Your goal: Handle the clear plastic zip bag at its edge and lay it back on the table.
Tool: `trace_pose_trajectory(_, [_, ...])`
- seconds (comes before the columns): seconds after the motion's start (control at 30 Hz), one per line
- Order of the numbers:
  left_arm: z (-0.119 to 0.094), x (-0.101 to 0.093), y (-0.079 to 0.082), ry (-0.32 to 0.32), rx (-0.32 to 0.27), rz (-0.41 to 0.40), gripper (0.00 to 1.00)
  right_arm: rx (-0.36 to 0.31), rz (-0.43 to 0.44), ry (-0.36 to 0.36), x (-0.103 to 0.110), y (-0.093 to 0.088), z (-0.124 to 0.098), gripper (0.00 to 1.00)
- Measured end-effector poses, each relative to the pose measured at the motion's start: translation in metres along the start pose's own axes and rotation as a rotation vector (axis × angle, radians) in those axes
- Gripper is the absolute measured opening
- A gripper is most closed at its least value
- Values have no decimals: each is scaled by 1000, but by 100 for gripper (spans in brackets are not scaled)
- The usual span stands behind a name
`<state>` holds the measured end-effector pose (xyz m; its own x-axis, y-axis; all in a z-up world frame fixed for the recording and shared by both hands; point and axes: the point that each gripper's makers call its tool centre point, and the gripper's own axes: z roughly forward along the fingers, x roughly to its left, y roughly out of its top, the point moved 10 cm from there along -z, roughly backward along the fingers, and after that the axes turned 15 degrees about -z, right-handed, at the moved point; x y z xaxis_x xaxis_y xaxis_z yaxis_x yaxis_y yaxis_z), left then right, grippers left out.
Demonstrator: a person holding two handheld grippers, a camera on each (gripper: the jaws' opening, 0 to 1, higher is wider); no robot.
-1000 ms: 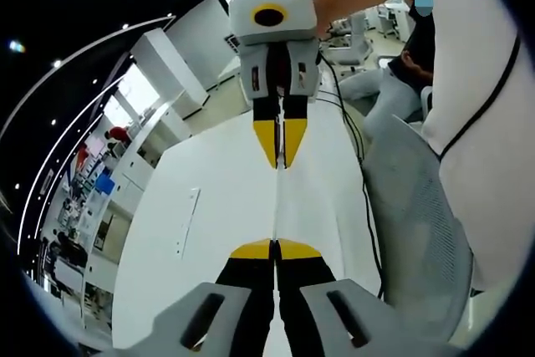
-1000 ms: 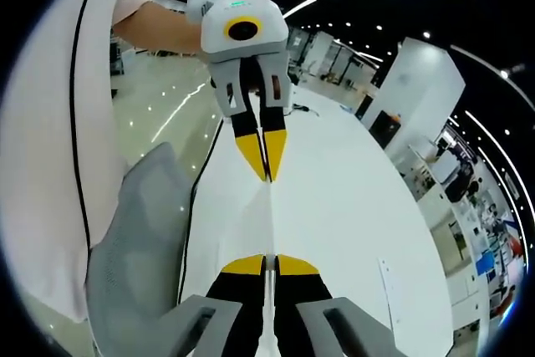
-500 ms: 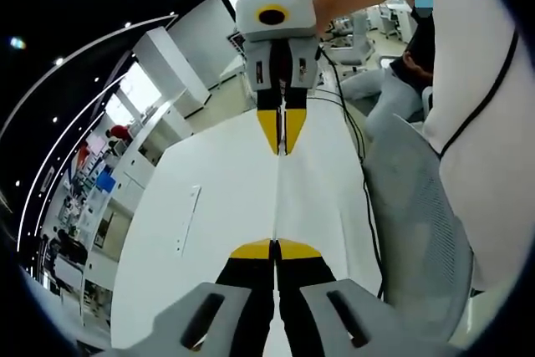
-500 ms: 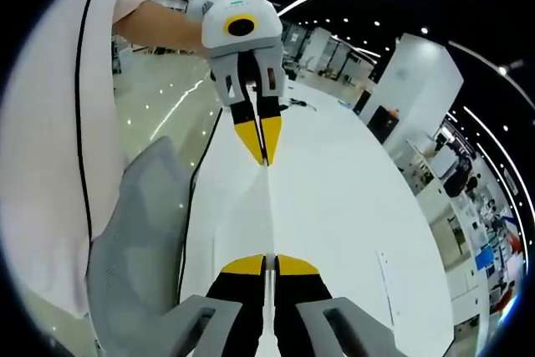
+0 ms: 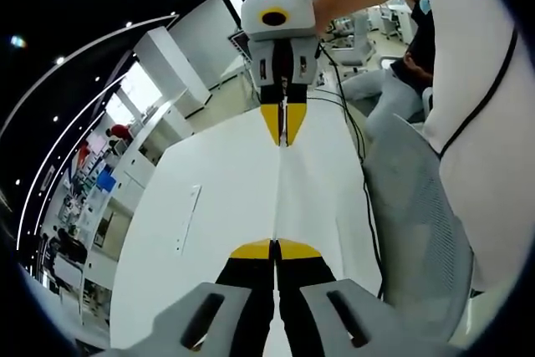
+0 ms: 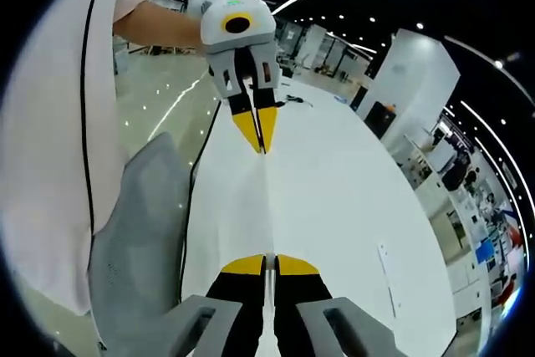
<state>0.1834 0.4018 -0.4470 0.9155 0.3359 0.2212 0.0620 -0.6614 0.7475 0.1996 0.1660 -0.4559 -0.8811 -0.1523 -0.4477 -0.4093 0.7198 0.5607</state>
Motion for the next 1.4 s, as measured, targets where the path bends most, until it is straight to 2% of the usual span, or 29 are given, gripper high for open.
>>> trace_pose_trajectory(1.0, [-2, -1, -2, 5, -17, -3, 0, 18, 11, -6, 5, -11, -13, 0])
trace_pose_trajectory(1.4, [-2, -2, 0, 1, -18, 9, 0, 27, 10, -2, 6, -12, -8, 0])
